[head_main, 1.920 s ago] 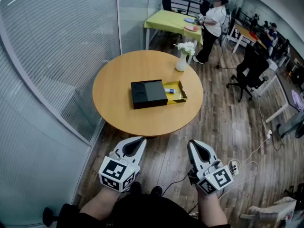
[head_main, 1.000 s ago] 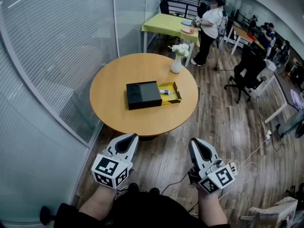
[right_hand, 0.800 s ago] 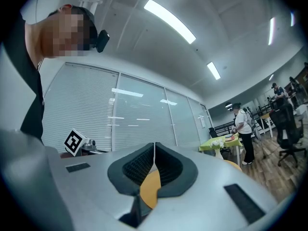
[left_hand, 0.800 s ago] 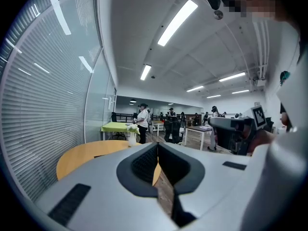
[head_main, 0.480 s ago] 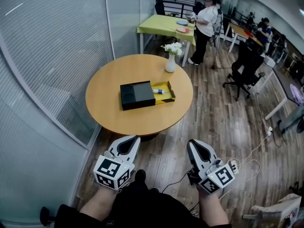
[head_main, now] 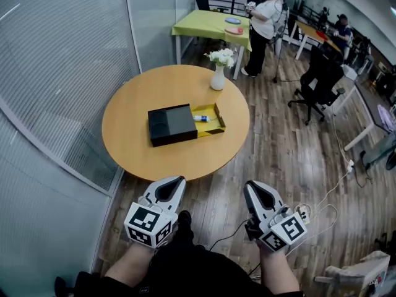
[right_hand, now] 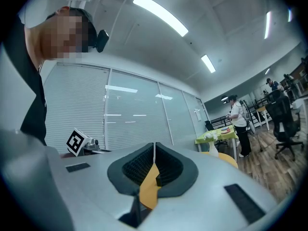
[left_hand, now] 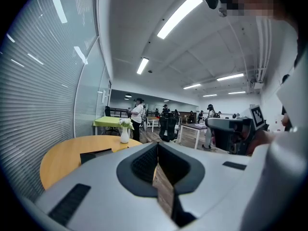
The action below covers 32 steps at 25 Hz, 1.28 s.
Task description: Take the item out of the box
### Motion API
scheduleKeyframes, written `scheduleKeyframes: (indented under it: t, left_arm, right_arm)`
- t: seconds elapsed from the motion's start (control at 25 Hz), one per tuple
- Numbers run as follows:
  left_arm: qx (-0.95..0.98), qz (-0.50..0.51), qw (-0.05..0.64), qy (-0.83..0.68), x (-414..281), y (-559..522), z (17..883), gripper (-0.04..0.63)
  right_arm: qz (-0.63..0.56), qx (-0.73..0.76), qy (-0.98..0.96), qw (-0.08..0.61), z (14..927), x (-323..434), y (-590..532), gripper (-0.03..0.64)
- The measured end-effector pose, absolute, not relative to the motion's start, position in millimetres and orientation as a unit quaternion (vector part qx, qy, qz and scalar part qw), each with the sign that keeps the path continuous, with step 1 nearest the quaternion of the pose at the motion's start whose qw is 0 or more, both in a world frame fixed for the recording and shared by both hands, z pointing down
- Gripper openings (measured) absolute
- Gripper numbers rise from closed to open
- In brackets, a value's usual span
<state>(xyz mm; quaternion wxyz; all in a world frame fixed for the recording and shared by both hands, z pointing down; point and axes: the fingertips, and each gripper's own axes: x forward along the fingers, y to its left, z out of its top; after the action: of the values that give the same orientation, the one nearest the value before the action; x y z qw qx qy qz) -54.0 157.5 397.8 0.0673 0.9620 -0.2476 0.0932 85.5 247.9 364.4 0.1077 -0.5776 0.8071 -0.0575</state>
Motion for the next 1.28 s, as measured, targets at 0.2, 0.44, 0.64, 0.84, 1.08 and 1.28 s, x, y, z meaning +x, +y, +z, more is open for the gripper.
scheduleKeyframes:
  t: [0.2,0.44,0.64,0.84,1.08,1.28]
  left_arm:
    - [0.960,0.109,0.082,-0.246,-42.0,113.5,413.7,0.014]
    - [0.956,0.118,0.104,-0.246,-31.5,41.9,435.1,0.014]
    - [0.957,0.114,0.110,-0.245,-26.4,-9.9,433.1,0.014]
    - [0.959,0.096,0.101,-0.246,-27.9,-54.2,416.0,0.014]
    - [0.963,0.079,0.093,-0.242,-35.9,-92.3,401.8,0.014]
    - [0.966,0.062,0.094,-0.234,-33.8,-110.4,394.4,0.014]
  right_arm:
    - [-0.082,-0.579,0.805,0.098,381.1,95.8,201.8,0.038]
    - [-0.114,-0.578,0.804,0.084,407.7,104.0,128.9,0.038]
    - [-0.115,-0.575,0.806,0.073,402.6,108.6,74.0,0.038]
    - [-0.099,-0.579,0.806,0.070,386.1,112.7,27.9,0.038]
    - [-0.079,-0.574,0.813,0.066,366.8,97.5,-14.4,0.038]
    - [-0.073,-0.572,0.815,0.056,359.6,92.4,-34.2,0.038]
